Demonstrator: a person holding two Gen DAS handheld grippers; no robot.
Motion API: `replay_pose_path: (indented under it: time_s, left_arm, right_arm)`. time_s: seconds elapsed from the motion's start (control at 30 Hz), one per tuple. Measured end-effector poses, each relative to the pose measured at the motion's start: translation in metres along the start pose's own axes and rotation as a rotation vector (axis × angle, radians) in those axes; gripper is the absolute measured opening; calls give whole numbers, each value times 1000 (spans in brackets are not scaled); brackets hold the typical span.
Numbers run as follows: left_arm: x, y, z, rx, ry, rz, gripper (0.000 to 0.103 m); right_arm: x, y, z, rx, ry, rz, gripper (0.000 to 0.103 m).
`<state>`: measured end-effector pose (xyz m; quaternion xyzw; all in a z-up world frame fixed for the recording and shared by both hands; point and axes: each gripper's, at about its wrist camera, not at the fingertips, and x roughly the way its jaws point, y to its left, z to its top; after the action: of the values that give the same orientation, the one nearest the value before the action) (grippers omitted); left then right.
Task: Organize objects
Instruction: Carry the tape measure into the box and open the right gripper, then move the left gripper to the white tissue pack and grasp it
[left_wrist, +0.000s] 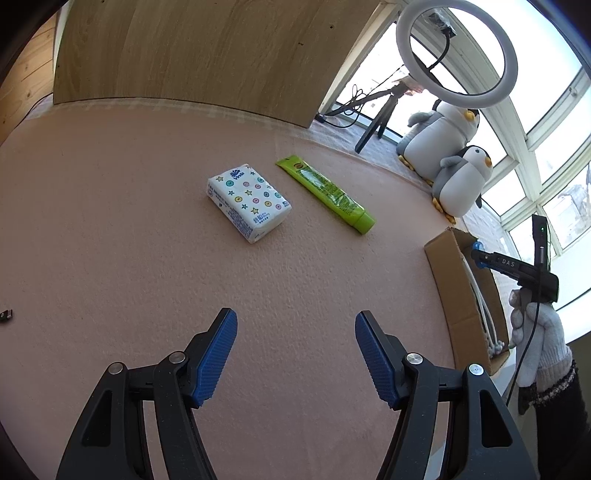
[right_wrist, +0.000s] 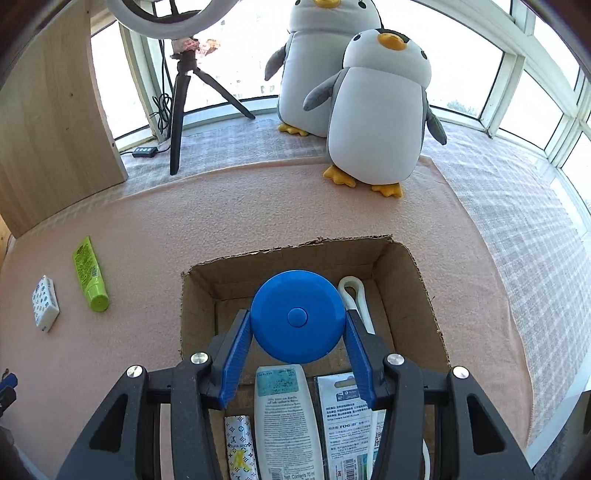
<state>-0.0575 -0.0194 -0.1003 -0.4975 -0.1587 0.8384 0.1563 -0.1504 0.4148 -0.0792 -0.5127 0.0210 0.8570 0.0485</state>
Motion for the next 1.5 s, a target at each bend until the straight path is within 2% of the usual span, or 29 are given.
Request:
replay_pose_path:
  time_s: [0.23, 0.43, 0.87, 1.17, 1.37, 1.5]
  left_arm:
    - [-4, 8, 7, -15, -11, 13, 69]
    - [-8, 13, 20, -8, -33, 33, 69]
    - [7, 34, 67, -15, -69, 70, 69]
    - [36, 61, 116, -61, -79, 94, 69]
    - [65, 64, 144, -71, -74, 118, 69]
    - [86, 62, 157, -66, -59, 130, 69]
  right_arm:
    - [10, -6, -3, 30, 25, 38, 47]
    - [0, 1, -2, 22, 3, 44, 48]
    - [-41, 61, -16, -38, -28, 184, 49]
    - [-52, 100, -37, -72, 4, 300, 49]
    - [-48, 109, -51, -66, 33, 329, 49]
    - [-45, 115, -59, -81, 40, 316, 49]
